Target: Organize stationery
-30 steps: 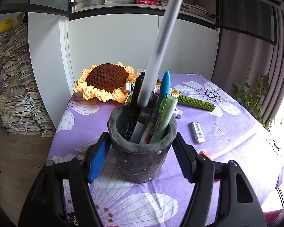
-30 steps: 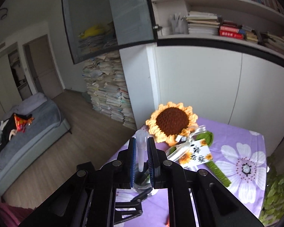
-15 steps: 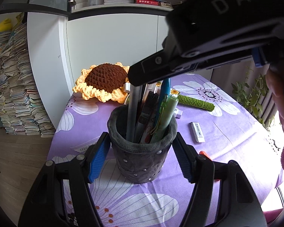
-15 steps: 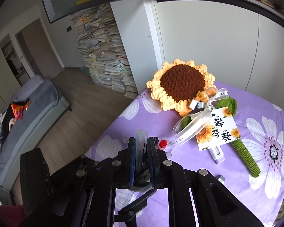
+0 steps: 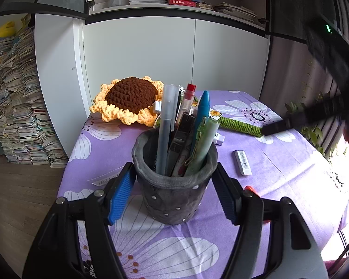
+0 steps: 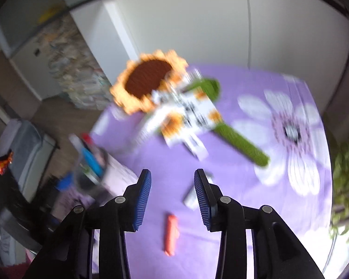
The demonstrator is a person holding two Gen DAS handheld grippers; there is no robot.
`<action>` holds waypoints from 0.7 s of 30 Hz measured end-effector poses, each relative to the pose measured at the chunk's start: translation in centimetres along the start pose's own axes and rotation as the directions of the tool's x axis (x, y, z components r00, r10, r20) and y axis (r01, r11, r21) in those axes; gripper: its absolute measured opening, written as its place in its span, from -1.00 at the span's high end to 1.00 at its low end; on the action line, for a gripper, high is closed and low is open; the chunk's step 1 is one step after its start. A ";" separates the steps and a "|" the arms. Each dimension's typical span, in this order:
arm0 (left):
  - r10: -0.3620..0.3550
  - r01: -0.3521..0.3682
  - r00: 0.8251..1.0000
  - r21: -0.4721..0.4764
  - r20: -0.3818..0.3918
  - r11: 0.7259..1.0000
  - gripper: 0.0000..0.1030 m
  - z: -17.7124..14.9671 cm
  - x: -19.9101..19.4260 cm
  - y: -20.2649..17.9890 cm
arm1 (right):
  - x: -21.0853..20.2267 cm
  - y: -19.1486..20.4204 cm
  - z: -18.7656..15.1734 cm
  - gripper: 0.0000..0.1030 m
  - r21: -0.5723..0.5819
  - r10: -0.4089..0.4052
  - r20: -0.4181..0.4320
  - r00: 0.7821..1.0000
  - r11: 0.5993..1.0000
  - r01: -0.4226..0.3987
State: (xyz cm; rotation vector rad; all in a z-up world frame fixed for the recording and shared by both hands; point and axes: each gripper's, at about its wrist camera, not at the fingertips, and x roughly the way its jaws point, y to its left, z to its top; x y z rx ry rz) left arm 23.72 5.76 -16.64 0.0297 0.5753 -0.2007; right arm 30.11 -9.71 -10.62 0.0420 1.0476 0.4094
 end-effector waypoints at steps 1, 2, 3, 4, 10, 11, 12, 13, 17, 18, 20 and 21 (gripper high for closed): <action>0.000 0.000 1.000 0.000 0.000 1.000 -0.29 0.0 0.0 0.0 | 0.6 -0.4 -0.8 0.25 0.004 0.004 -0.026 1.000 1.000 -0.004; 0.001 -0.001 1.000 -0.001 -0.001 1.000 -0.29 0.0 0.0 0.0 | 1.1 -0.5 -1.6 0.25 0.003 0.009 -0.050 0.999 1.000 -0.009; 0.002 -0.002 1.000 -0.001 -0.002 1.000 -0.29 0.1 0.1 0.0 | 1.8 -0.4 -2.5 0.25 -0.005 0.015 -0.084 0.996 1.000 -0.015; 0.003 -0.003 1.000 -0.001 -0.003 1.000 -0.29 0.1 0.1 0.0 | 2.4 -0.3 -3.3 0.25 -0.015 0.019 -0.110 0.994 1.000 -0.020; 0.002 -0.002 1.000 -0.007 -0.012 1.000 -0.29 0.1 0.0 0.1 | 5.0 1.1 -4.7 0.25 -0.044 0.015 -0.186 0.982 0.999 -0.024; 0.001 -0.002 1.000 -0.008 -0.013 1.000 -0.29 0.1 0.0 0.2 | 5.4 1.2 -4.7 0.24 -0.050 0.009 -0.194 0.981 0.999 -0.019; 0.002 -0.002 1.000 -0.008 -0.013 1.000 -0.29 0.2 0.0 0.1 | 5.8 1.3 -4.7 0.25 -0.052 0.000 -0.205 0.979 0.999 -0.011; 0.003 -0.003 1.000 -0.007 -0.013 1.000 -0.29 0.2 0.0 0.1 | 6.1 1.3 -4.8 0.25 -0.051 -0.005 -0.213 0.977 0.999 -0.006; 0.002 -0.002 1.000 -0.005 -0.013 1.000 -0.29 0.1 0.0 0.1 | 7.3 1.2 -4.9 0.25 -0.044 -0.001 -0.238 0.971 0.999 -0.010; 0.002 -0.002 1.000 -0.006 -0.013 1.000 -0.29 0.1 0.0 0.1 | 7.6 1.3 -4.9 0.31 -0.049 -0.006 -0.240 0.971 0.999 -0.007; 0.003 -0.003 1.000 -0.006 -0.013 1.000 -0.29 0.1 0.0 0.1 | 7.8 1.5 -4.9 0.70 -0.070 -0.028 -0.228 0.973 0.997 0.012; 0.003 -0.003 1.000 -0.005 -0.013 1.000 -0.29 0.1 0.0 0.1 | 7.8 1.6 -4.9 0.71 -0.075 -0.034 -0.230 0.973 0.997 0.017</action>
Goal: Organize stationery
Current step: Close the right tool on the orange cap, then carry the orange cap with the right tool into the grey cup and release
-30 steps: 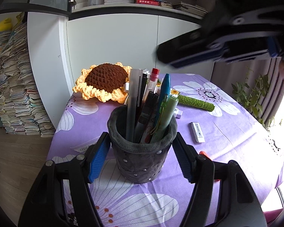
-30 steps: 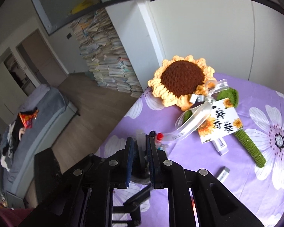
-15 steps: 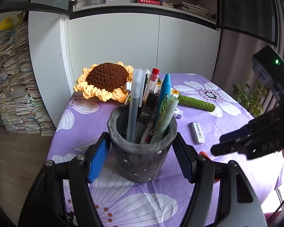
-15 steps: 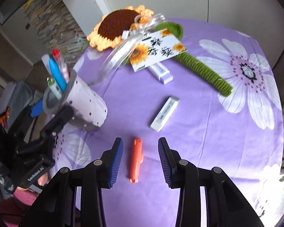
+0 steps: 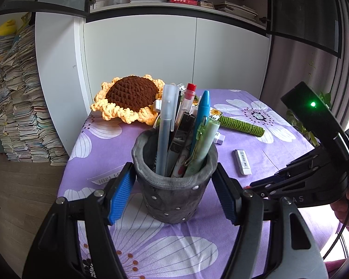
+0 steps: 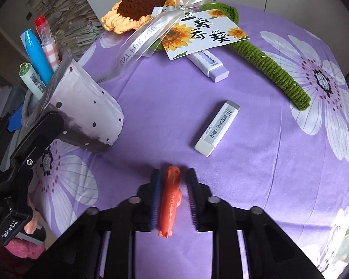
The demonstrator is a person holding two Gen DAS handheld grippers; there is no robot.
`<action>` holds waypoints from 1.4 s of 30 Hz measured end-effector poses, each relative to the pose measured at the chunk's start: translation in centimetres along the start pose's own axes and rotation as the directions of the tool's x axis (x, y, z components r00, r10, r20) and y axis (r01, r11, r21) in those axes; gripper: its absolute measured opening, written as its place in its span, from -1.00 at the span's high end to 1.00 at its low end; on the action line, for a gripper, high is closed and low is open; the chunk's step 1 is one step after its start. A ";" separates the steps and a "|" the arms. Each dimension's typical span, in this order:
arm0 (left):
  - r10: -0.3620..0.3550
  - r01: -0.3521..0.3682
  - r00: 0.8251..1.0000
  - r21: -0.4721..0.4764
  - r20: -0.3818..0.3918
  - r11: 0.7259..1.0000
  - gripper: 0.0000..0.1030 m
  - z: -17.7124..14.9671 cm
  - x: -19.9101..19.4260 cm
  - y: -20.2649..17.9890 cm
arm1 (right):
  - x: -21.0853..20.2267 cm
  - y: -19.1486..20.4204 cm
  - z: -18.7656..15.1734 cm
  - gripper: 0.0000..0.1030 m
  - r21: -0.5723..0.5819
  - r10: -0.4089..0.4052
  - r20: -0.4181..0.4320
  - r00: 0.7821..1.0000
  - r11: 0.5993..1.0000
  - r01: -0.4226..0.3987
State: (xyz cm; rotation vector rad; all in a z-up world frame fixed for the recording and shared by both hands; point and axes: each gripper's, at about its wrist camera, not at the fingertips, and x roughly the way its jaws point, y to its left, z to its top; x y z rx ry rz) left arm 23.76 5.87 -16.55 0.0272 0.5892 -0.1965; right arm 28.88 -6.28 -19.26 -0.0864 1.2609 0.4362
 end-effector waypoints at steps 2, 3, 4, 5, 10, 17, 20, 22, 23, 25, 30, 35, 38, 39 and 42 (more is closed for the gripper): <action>0.000 0.000 1.000 0.002 0.000 1.000 -0.29 0.0 0.0 0.0 | -0.1 0.1 -0.1 0.72 -0.003 -0.001 0.004 1.000 1.000 0.001; -0.001 0.001 1.000 0.001 0.000 1.000 -0.29 0.0 0.0 0.0 | -0.3 0.2 -0.3 0.72 -0.004 0.001 0.015 1.000 1.000 -0.001; -0.002 0.002 1.000 0.001 -0.001 1.000 -0.29 0.0 0.0 0.1 | -0.8 0.3 -0.4 0.72 -0.003 0.018 0.032 0.999 1.000 -0.017; -0.003 0.003 1.000 0.002 -0.001 1.000 -0.29 0.0 0.0 0.1 | -1.4 0.4 -0.5 0.72 -0.002 0.032 0.046 0.998 0.999 -0.032; -0.003 0.003 1.000 0.002 0.000 1.000 -0.29 0.1 0.0 0.1 | -6.6 1.3 -0.5 0.72 -0.021 0.066 0.181 0.981 0.998 -0.063; -0.001 0.001 1.000 0.002 0.001 1.000 -0.29 0.1 0.0 0.0 | -14.2 3.0 0.3 0.72 -0.077 0.241 0.402 0.883 0.970 -0.229; 0.000 0.000 1.000 0.000 0.001 1.000 -0.29 0.1 0.0 -0.1 | -14.9 4.6 2.0 0.72 -0.117 0.278 0.458 0.844 0.960 -0.253; 0.000 0.000 1.000 0.000 0.001 1.000 -0.29 0.1 0.0 -0.1 | -14.0 5.8 3.1 0.72 -0.136 0.287 0.468 0.836 0.958 -0.252; -0.001 0.001 1.000 -0.001 0.002 1.000 -0.29 0.1 -0.1 -0.1 | -13.3 6.2 3.7 0.72 -0.141 0.288 0.469 0.835 0.958 -0.251; -0.003 0.003 1.000 -0.003 0.002 1.000 -0.29 0.1 -0.1 -0.1 | -11.9 6.9 4.5 0.72 -0.159 0.296 0.473 0.830 0.955 -0.251; -0.002 0.002 1.000 0.002 0.000 1.000 -0.29 0.2 0.1 -0.2 | -9.6 7.9 5.1 0.72 -0.221 0.335 0.489 0.806 0.941 -0.257; -0.001 0.001 1.000 0.008 0.008 1.000 -0.29 0.0 0.1 -0.2 | -8.8 7.6 5.2 0.72 -0.240 0.365 0.500 0.785 0.930 -0.280; -0.008 0.008 1.000 -0.002 0.006 1.000 -0.30 0.1 0.1 0.0 | -8.8 7.2 4.9 0.71 -0.242 0.381 0.505 0.774 0.924 -0.297; -0.008 0.008 1.000 -0.001 0.006 1.000 -0.30 0.1 0.1 0.0 | -8.8 7.0 4.9 0.71 -0.237 0.383 0.505 0.773 0.923 -0.303; -0.006 0.006 1.000 0.004 0.007 1.000 -0.30 0.0 0.1 -0.1 | -8.8 6.7 4.8 0.71 -0.225 0.376 0.503 0.778 0.926 -0.302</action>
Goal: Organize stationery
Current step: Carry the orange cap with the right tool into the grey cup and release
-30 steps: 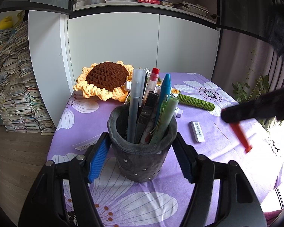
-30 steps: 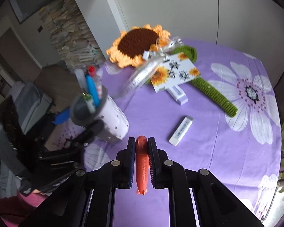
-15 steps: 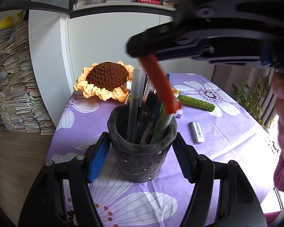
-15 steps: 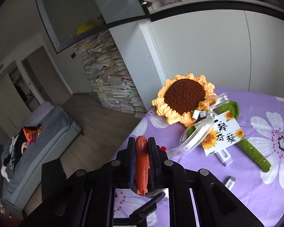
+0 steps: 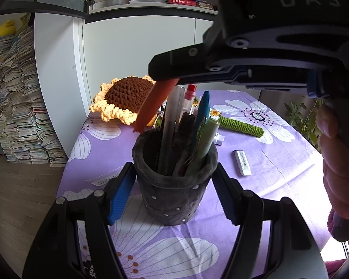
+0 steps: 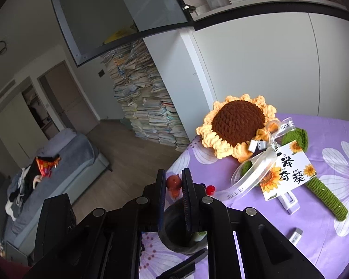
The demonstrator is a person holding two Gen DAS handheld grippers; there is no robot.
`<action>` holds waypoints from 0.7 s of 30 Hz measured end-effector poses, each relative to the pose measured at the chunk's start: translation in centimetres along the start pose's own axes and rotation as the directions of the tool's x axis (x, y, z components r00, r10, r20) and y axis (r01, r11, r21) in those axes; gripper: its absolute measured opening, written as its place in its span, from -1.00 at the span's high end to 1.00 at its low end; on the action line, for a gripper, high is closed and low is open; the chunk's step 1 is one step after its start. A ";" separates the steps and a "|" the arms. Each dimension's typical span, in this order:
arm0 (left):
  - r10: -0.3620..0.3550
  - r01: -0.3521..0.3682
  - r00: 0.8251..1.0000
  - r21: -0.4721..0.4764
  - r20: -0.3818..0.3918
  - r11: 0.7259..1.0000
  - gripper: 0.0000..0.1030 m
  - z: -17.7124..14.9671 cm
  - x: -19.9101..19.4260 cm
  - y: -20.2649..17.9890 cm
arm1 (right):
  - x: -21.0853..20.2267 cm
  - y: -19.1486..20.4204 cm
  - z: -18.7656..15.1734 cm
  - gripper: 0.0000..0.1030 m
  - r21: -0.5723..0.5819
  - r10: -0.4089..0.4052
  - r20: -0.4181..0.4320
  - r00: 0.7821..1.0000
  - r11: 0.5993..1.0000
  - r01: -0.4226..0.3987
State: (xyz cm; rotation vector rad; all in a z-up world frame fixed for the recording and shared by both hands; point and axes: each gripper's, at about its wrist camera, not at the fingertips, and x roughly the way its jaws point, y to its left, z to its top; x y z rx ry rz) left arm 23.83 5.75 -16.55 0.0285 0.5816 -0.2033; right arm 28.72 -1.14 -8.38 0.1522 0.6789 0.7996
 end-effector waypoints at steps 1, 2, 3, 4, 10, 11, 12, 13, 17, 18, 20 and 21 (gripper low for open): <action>0.000 0.000 1.000 0.000 0.000 1.000 -0.30 0.0 0.0 0.0 | -0.1 0.0 0.0 0.71 0.001 -0.003 -0.001 1.000 1.000 0.003; 0.000 0.000 1.000 -0.001 0.000 1.000 -0.30 0.0 0.0 0.0 | -0.2 -0.1 0.0 0.71 0.002 -0.002 -0.004 1.000 1.000 0.002; 0.001 -0.001 1.000 0.000 0.000 1.000 -0.30 0.0 0.0 0.0 | -0.3 -0.1 -0.1 0.71 0.000 0.000 -0.008 1.000 1.000 0.000; 0.000 0.000 1.000 -0.001 0.000 1.000 -0.30 0.0 0.0 0.0 | -0.5 0.1 -0.1 0.71 -0.006 -0.001 -0.013 1.000 1.000 0.001; 0.002 -0.002 1.000 -0.001 -0.001 1.000 -0.30 0.0 0.0 0.0 | -1.6 0.8 -0.2 0.72 -0.033 0.000 -0.004 1.000 0.999 0.000; 0.002 -0.002 1.000 -0.002 -0.001 1.000 -0.30 0.0 0.0 0.0 | -1.7 0.8 -0.2 0.72 -0.038 -0.002 -0.005 1.000 0.999 0.002; 0.001 -0.001 1.000 -0.003 -0.001 1.000 -0.30 0.0 0.0 0.0 | -1.7 0.9 -0.1 0.72 -0.046 -0.012 -0.013 1.000 0.999 0.011; 0.001 -0.001 1.000 -0.003 -0.001 1.000 -0.30 -0.1 0.0 0.0 | -1.6 0.9 -0.2 0.72 -0.055 -0.022 -0.026 0.999 0.998 0.021; 0.001 -0.001 1.000 -0.003 -0.002 1.000 -0.31 0.0 0.0 0.0 | -1.0 0.9 -0.8 0.71 -0.071 -0.050 -0.078 0.996 0.997 0.044; 0.001 -0.001 1.000 -0.003 -0.001 1.000 -0.31 -0.1 0.0 0.0 | -0.8 0.9 -1.0 0.71 -0.071 -0.051 -0.093 0.994 0.997 0.044; 0.001 -0.001 1.000 -0.003 -0.002 1.000 -0.31 -0.1 0.0 0.0 | -0.3 0.8 -1.3 0.71 -0.074 -0.054 -0.124 0.991 0.996 0.045; 0.000 0.000 1.000 -0.004 -0.003 1.000 -0.31 -0.1 0.0 0.1 | -0.2 0.8 -1.4 0.71 -0.070 -0.056 -0.134 0.989 0.996 0.047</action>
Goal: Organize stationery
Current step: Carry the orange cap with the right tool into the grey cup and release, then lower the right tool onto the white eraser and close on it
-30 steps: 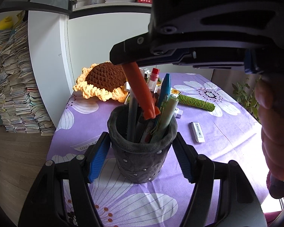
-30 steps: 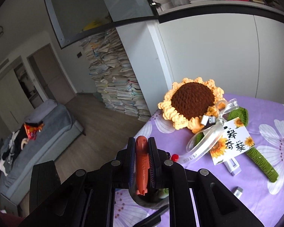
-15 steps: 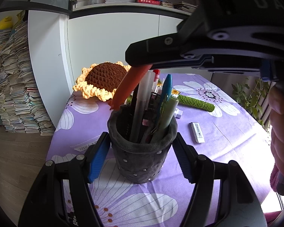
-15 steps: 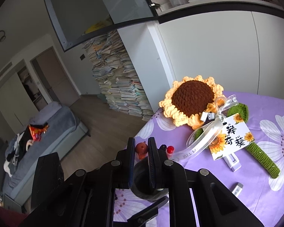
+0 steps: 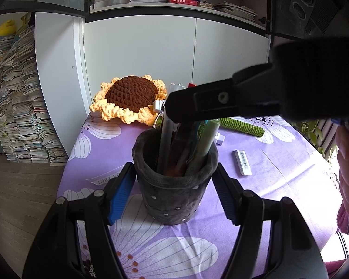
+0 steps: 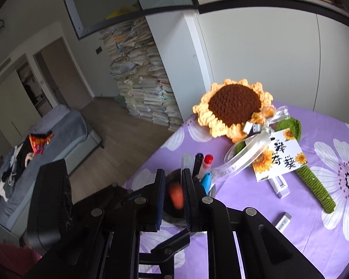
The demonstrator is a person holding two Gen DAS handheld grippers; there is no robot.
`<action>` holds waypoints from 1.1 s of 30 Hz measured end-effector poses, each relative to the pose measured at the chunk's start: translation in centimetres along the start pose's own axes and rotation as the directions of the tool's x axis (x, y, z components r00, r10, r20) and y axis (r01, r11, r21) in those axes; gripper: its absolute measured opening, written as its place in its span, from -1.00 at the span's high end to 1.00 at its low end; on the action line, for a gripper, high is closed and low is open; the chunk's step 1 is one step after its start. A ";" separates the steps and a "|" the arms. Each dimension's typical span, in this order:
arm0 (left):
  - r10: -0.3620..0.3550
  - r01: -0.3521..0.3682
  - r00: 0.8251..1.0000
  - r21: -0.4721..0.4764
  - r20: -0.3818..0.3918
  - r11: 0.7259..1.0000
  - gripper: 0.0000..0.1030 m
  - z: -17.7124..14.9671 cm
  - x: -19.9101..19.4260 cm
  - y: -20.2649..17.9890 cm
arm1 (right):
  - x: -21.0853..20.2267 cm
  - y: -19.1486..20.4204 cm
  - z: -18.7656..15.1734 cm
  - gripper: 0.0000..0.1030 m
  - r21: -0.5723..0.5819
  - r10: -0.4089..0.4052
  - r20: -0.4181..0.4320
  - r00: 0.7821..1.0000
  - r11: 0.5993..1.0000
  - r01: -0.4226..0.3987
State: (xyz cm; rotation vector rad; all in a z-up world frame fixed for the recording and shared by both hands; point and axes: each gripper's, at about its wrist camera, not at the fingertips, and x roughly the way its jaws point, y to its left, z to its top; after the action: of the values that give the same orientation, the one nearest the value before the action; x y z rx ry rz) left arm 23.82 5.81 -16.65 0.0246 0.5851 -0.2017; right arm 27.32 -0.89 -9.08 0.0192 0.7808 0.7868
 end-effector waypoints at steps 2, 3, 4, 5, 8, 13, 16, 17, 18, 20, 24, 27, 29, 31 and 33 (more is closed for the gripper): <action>-0.002 0.002 1.000 -0.002 -0.003 1.000 -0.31 -0.1 0.0 0.1 | -0.2 -0.3 -0.1 0.71 0.015 0.001 0.001 1.000 1.000 -0.001; -0.003 0.003 1.000 -0.002 -0.004 1.000 -0.31 -0.1 0.0 0.1 | -0.5 -0.5 0.0 0.71 0.027 0.002 0.009 1.000 1.000 -0.002; -0.005 0.005 1.000 -0.002 -0.007 1.000 -0.31 -0.1 0.0 0.1 | -1.0 -0.8 0.0 0.71 0.038 -0.003 0.020 1.000 0.999 0.002; -0.004 0.004 1.000 -0.002 -0.010 1.000 -0.31 -0.1 0.0 0.1 | -1.6 -1.2 0.1 0.71 0.049 -0.012 0.034 0.999 0.999 0.011; -0.007 0.007 1.000 -0.005 -0.010 1.000 -0.30 -0.2 0.0 0.2 | -3.0 -3.5 0.3 0.57 0.113 -0.121 0.032 0.992 0.987 0.117; -0.007 0.007 1.000 -0.005 -0.010 1.000 -0.30 -0.1 0.0 0.1 | -3.9 -10.8 -1.2 0.41 0.324 -0.290 -0.098 0.952 0.895 0.306; -0.006 0.006 1.000 -0.005 -0.010 1.000 -0.30 -0.2 0.0 0.1 | -1.7 -14.7 -3.4 0.29 0.403 -0.301 -0.293 0.907 0.822 0.402; -0.006 0.006 1.000 -0.007 -0.010 1.000 -0.30 -0.2 0.0 0.1 | -0.7 -15.7 -4.2 0.29 0.432 -0.263 -0.331 0.906 0.812 0.393; -0.006 0.006 1.000 -0.008 -0.012 1.000 -0.30 -0.2 0.0 0.1 | -0.1 -16.3 -4.8 0.29 0.452 -0.233 -0.352 0.906 0.806 0.383; -0.006 0.006 1.000 -0.005 -0.015 1.000 -0.30 -0.1 0.0 0.0 | 1.1 -17.0 -5.5 0.29 0.472 -0.203 -0.382 0.902 0.796 0.379; -0.005 0.005 1.000 -0.003 -0.009 1.000 -0.28 0.0 -0.2 0.1 | 2.4 -16.6 -4.9 0.29 0.447 -0.201 -0.400 0.894 0.810 0.381; -0.005 0.005 1.000 0.000 -0.008 1.000 -0.29 0.0 -0.2 0.1 | 3.2 -16.0 -4.2 0.29 0.411 -0.222 -0.420 0.880 0.818 0.403; -0.007 0.007 1.000 0.000 -0.008 1.000 -0.29 0.0 -0.2 0.1 | 3.9 -15.5 -3.8 0.29 0.384 -0.238 -0.438 0.867 0.823 0.420; -0.007 0.007 1.000 0.000 -0.007 1.000 -0.29 0.0 -0.2 0.1 | 4.8 -15.2 -3.7 0.29 0.365 -0.240 -0.457 0.856 0.827 0.427; -0.007 0.007 1.000 0.002 -0.008 1.000 -0.28 0.0 -0.2 0.1 | 5.2 -14.7 -3.6 0.29 0.332 -0.264 -0.462 0.847 0.834 0.441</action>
State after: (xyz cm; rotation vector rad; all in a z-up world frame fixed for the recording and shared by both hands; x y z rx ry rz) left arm 23.72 5.91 -16.52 0.0251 0.5925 -0.2089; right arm 36.64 -9.07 -19.22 0.1049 1.2984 0.2375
